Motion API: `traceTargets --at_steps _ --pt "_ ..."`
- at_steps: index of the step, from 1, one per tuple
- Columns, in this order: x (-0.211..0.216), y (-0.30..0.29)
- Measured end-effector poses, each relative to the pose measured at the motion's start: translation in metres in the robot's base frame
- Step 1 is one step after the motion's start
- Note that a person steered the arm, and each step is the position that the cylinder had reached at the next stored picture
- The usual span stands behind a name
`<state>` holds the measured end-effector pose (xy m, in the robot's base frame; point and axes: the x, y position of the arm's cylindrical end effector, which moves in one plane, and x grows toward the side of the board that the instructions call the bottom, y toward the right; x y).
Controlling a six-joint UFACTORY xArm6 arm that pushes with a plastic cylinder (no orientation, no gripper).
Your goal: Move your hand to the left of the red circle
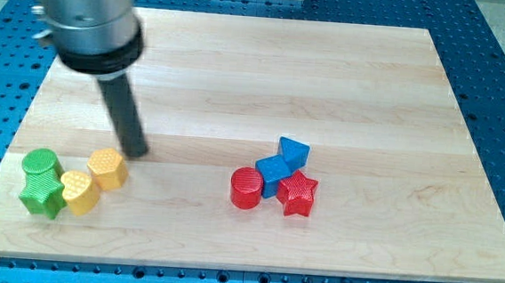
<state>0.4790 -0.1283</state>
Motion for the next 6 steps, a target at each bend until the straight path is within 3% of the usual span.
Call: traceTargets --at_steps 1,3,6 --pt "-0.013 0.042" --pt "0.056 0.08" --pt "0.09 0.094"
